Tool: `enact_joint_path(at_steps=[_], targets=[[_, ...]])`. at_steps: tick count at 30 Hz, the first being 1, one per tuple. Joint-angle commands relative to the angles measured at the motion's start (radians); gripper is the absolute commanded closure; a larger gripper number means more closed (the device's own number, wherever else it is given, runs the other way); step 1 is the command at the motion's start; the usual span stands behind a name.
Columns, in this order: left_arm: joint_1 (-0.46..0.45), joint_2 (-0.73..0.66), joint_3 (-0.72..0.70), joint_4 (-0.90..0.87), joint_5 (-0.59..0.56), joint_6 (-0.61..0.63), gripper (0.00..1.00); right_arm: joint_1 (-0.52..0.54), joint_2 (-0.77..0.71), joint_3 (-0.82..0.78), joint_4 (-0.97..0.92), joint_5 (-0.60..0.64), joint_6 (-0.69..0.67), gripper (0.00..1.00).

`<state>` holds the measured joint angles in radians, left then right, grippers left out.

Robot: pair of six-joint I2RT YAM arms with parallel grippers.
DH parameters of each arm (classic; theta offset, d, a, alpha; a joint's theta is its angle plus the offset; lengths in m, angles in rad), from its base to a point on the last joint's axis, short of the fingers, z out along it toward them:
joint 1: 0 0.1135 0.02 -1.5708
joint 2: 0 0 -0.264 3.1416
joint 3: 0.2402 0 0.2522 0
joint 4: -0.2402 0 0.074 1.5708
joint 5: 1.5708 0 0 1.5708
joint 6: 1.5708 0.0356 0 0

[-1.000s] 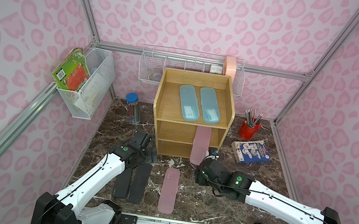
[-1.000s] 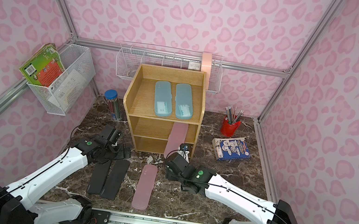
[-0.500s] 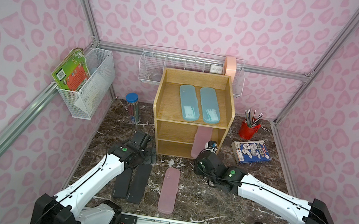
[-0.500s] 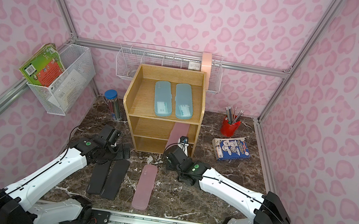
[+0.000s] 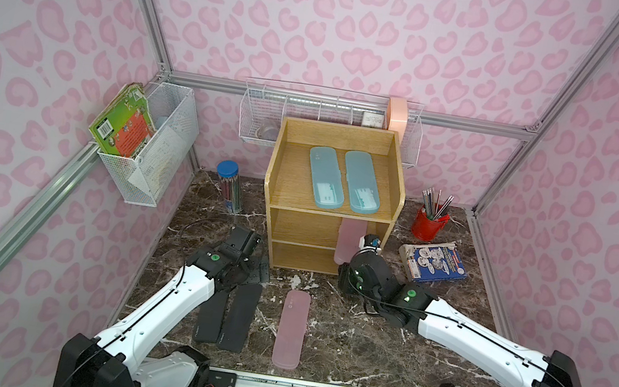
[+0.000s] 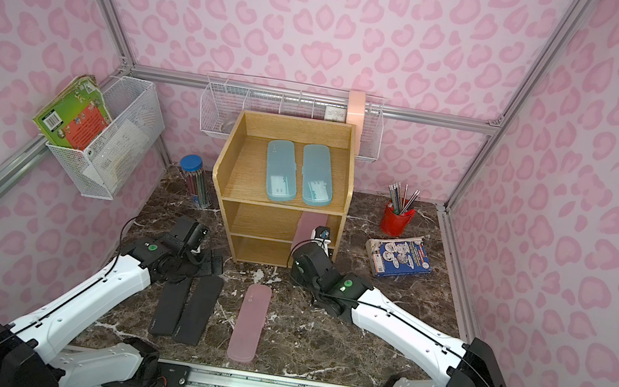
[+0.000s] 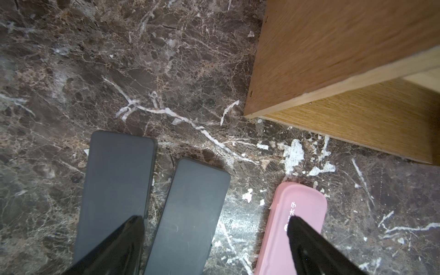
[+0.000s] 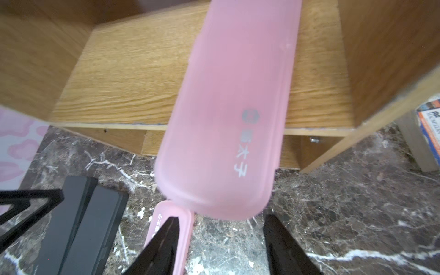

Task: Place the pencil cases on the shelf according to color
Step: Place the pencil case on the shelf, then pick up the pencil case from the center of the board.

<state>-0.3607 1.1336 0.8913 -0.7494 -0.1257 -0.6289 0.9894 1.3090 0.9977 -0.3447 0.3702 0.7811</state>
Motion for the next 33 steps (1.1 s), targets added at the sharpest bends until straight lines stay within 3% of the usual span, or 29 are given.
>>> enact_joint_path(at_steps=[1,9,16,21,27,33], targets=[[0.001,-0.001,0.008,-0.013,-0.009,0.010,0.01,0.047,-0.047,-0.030,0.015,0.007,-0.001,0.36],[0.003,-0.036,-0.018,-0.032,-0.014,-0.003,0.01,0.223,-0.093,-0.125,-0.056,0.112,0.179,0.16],[0.003,-0.063,-0.042,-0.051,-0.012,-0.012,0.01,0.367,0.039,-0.220,0.066,0.122,0.376,0.08],[0.003,-0.087,-0.050,-0.084,-0.016,-0.020,0.01,0.434,0.256,-0.126,0.123,0.081,0.398,0.03],[0.003,-0.127,-0.087,-0.108,-0.031,-0.035,0.01,0.465,0.527,0.136,-0.034,0.082,0.379,0.01],[0.003,-0.129,-0.095,-0.118,-0.014,-0.046,0.01,0.460,0.609,0.186,-0.087,0.053,0.409,0.01]])
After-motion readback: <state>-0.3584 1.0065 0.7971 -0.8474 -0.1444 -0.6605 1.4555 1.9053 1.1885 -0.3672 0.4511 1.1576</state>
